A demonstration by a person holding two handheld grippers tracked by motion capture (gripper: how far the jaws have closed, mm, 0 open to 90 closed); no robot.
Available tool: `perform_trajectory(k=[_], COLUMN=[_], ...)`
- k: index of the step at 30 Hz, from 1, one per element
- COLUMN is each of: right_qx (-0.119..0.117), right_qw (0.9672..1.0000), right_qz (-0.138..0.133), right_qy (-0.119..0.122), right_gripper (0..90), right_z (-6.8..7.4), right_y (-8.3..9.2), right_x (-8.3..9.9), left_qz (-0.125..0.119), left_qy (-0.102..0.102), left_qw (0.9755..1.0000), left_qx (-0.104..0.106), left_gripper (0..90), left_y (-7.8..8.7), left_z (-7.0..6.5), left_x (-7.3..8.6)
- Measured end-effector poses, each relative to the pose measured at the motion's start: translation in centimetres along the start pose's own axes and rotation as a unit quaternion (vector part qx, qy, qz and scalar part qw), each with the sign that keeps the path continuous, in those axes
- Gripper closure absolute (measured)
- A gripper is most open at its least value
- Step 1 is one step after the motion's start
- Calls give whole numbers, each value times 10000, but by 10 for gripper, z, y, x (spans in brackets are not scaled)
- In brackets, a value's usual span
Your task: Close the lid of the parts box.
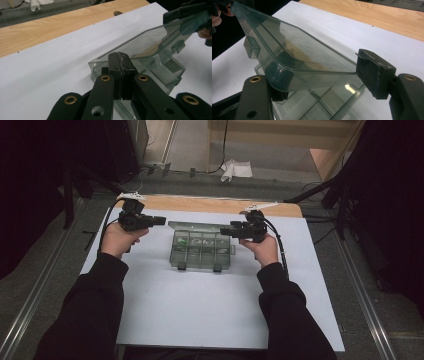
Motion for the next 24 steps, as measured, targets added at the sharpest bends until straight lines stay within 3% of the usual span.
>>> perform_trajectory(k=[14,20,24], right_qx=[51,33,30], right_qw=[9999,9998,9996], right_qz=[136,174,187], right_qy=[-90,-111,-200], right_gripper=[318,317,316], right_z=[-3,-1,-2], right_y=[1,6,9], right_x=[6,12,18], left_qz=[56,-47,42], left_qy=[-137,-141,-197], left_qw=[9999,9997,9996], left_qx=[56,216,220], left_gripper=[891,888,888], left_y=[-8,-6,-9], left_z=[-6,-9,-11], left_x=[-7,-9,-8])
Point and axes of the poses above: each handheld gripper's, and its own axes: y roughly backward along the jaws, x roughly out of its underside, z roughly to its left, the point moved 1 cm from there along -y, roughly forward along the jaws, and after that the axes turned 13 degrees about z, right-handed, at the moved point
